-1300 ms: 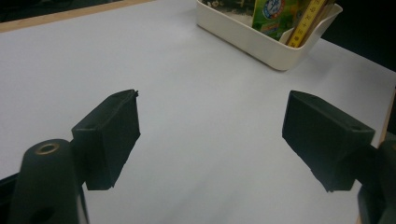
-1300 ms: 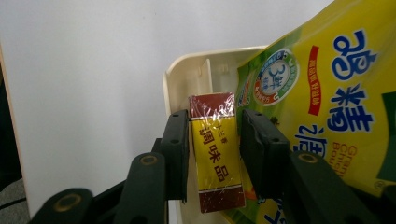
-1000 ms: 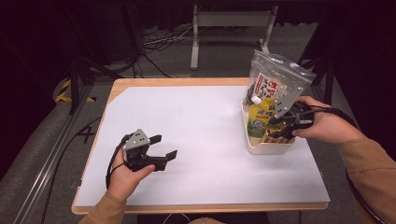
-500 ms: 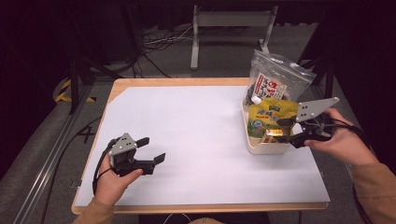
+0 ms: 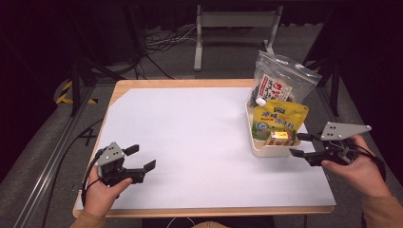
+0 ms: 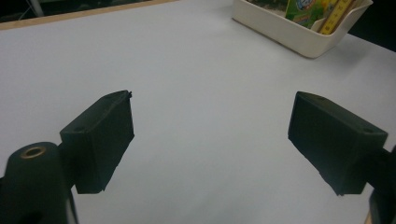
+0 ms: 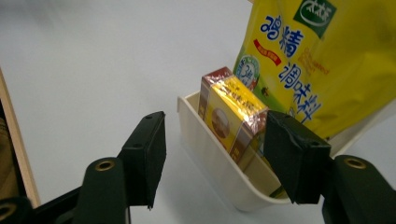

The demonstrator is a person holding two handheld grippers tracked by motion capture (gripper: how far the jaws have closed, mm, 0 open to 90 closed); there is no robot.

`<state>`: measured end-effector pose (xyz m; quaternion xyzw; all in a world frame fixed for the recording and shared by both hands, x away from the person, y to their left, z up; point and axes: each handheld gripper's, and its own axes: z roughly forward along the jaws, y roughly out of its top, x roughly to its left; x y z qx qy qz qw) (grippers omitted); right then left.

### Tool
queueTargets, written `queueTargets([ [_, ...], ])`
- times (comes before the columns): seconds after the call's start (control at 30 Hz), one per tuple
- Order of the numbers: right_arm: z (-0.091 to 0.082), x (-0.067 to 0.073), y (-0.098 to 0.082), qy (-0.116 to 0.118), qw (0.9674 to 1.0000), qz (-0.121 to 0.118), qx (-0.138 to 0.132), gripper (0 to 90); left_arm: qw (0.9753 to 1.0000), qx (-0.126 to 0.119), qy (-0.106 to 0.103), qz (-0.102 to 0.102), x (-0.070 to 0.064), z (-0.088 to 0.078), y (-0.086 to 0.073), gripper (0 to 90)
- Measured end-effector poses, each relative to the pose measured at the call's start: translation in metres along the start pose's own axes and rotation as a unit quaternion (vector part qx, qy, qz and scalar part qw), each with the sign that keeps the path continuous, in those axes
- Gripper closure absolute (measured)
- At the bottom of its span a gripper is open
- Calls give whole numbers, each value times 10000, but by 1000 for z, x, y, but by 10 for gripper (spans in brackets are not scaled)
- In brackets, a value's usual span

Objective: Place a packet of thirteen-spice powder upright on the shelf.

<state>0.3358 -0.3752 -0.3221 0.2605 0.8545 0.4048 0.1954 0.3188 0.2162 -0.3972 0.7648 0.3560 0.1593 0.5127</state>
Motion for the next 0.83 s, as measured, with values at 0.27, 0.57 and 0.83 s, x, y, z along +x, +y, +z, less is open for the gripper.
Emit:
queueTargets([
  [0.27, -1, 0, -31, -139, 9990, 368, -189, 395, 9999, -88, 46, -53, 7, -11, -12, 148],
  [0.57, 11, 3, -56, -175, 9973, 646, -297, 389, 9998, -137, 149, -44, 11, -17, -15, 149],
  [0.83, 14, 7, -54, -141, 9974, 608, -357, 377, 9997, -137, 176, -33, 11, -17, -14, 154],
])
